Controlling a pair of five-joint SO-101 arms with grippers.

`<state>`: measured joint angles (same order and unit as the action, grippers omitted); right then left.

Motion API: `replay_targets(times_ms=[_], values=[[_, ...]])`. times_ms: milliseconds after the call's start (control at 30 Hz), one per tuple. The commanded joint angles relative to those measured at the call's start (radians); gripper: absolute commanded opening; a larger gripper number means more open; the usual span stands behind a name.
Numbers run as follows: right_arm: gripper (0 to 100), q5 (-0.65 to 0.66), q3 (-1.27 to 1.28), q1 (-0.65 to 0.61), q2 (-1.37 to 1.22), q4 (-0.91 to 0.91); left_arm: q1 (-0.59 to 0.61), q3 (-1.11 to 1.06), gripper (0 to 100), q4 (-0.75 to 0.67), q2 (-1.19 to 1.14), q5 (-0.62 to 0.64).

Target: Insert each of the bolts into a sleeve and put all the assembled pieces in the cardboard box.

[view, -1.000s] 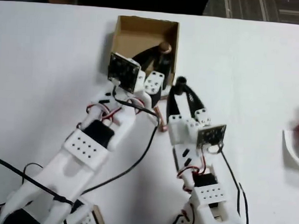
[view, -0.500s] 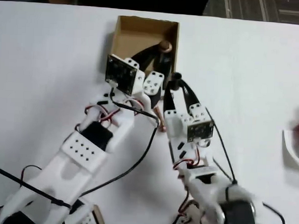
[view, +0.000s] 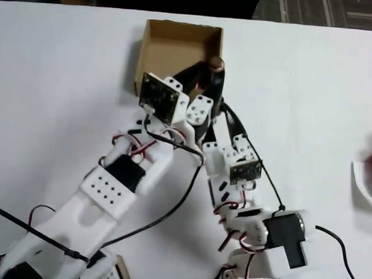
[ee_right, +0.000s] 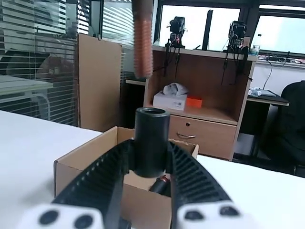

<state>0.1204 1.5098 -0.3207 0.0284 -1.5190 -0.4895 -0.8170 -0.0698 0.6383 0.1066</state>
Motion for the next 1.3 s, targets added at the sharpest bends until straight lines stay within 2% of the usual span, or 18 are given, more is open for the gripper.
replay_targets(times_ms=[0, 300, 800, 933, 1267], values=[[2.0, 0.002, -0.049, -0.007, -0.001, -0.002, -0.009, 0.005, 2, 0.023, 0.043, 0.000], [2.0, 0.000, -0.069, -0.007, 0.001, 0.027, -0.014, 0.058, 2, 0.023, -0.068, 0.000], [2.0, 0.000, -0.069, -0.008, 0.001, 0.028, -0.012, 0.116, 2, 0.023, -0.080, 0.002], [2.0, 0.000, -0.069, -0.010, 0.001, 0.028, -0.008, 0.117, 3, 0.023, -0.081, 0.097], [2.0, 0.000, -0.066, -0.007, 0.001, 0.028, -0.005, 0.124, 3, 0.005, -0.198, 0.097]])
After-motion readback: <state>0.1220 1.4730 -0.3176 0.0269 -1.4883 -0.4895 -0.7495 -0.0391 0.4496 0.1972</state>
